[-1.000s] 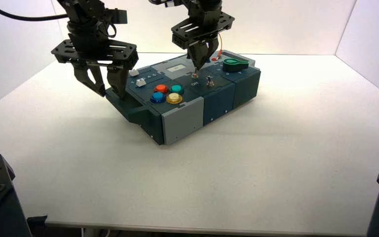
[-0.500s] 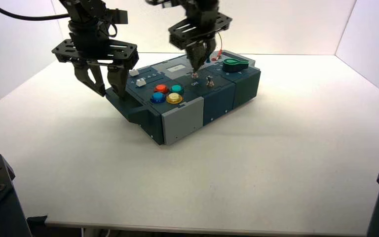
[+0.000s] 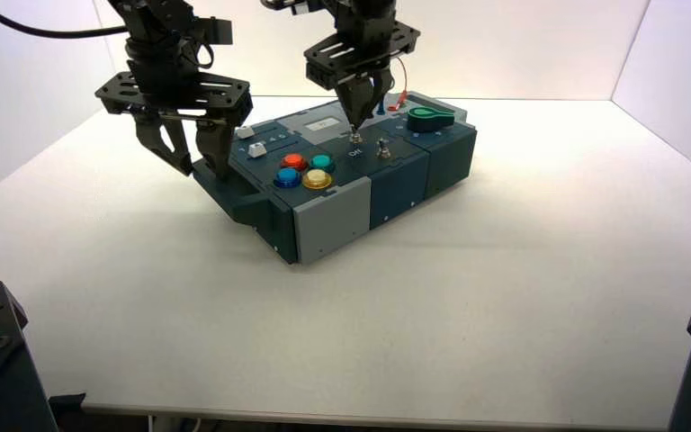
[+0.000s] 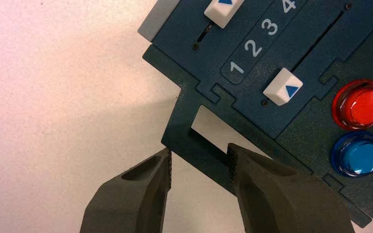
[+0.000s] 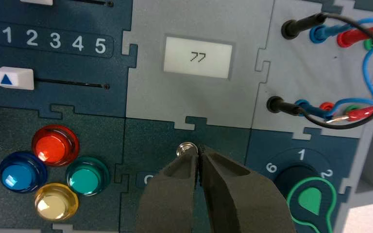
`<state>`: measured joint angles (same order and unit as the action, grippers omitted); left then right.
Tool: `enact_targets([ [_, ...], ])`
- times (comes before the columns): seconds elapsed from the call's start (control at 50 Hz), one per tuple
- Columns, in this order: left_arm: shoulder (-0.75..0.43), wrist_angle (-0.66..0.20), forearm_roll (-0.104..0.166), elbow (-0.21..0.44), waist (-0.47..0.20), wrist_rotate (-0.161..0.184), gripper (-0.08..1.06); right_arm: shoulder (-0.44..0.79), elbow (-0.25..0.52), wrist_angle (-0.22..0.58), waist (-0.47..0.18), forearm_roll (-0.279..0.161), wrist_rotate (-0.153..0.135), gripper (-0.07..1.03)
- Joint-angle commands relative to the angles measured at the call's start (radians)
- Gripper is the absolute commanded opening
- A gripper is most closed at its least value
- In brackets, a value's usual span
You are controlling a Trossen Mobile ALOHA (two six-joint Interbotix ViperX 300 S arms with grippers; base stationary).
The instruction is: Flip the top switch off with the right gripper.
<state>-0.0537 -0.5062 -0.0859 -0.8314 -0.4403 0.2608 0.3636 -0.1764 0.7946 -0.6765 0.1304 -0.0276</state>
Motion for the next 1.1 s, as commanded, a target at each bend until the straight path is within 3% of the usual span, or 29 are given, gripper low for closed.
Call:
enact_targets([
  [0.02, 0.018, 0.011, -0.006, 0.040, -0.012, -0.028, 0.56, -0.066, 0.064, 0.038, 0.023, 0.035, 0.009, 0.01],
  [0.3, 0.060, -0.012, -0.008, 0.057, -0.012, -0.040, 0.56, -0.166, 0.034, 0.104, 0.037, 0.048, 0.006, 0.07],
  [0.46, 0.087, -0.035, -0.008, 0.081, -0.012, -0.040, 0.56, -0.258, -0.037, 0.106, 0.023, 0.037, 0.006, 0.32],
  [0.54, 0.087, -0.048, -0.009, 0.097, -0.012, -0.040, 0.56, -0.311, -0.086, 0.109, 0.014, 0.023, 0.005, 0.44],
  [0.84, 0.118, -0.080, -0.012, 0.098, -0.012, -0.048, 0.56, -0.535, -0.291, 0.091, -0.034, -0.031, 0.005, 0.56],
  [0.98, 0.166, -0.110, -0.014, 0.092, -0.012, -0.067, 0.56, -0.643, -0.374, 0.048, -0.037, -0.043, 0.005, 0.61],
  [1.0, 0.201, -0.138, -0.014, 0.084, -0.012, -0.084, 0.56, -0.713, -0.431, 0.018, -0.034, -0.046, 0.008, 0.63],
  [1.1, 0.253, -0.181, -0.012, 0.071, -0.012, -0.114, 0.56, -0.769, -0.485, 0.003, -0.025, -0.052, 0.014, 0.63],
])
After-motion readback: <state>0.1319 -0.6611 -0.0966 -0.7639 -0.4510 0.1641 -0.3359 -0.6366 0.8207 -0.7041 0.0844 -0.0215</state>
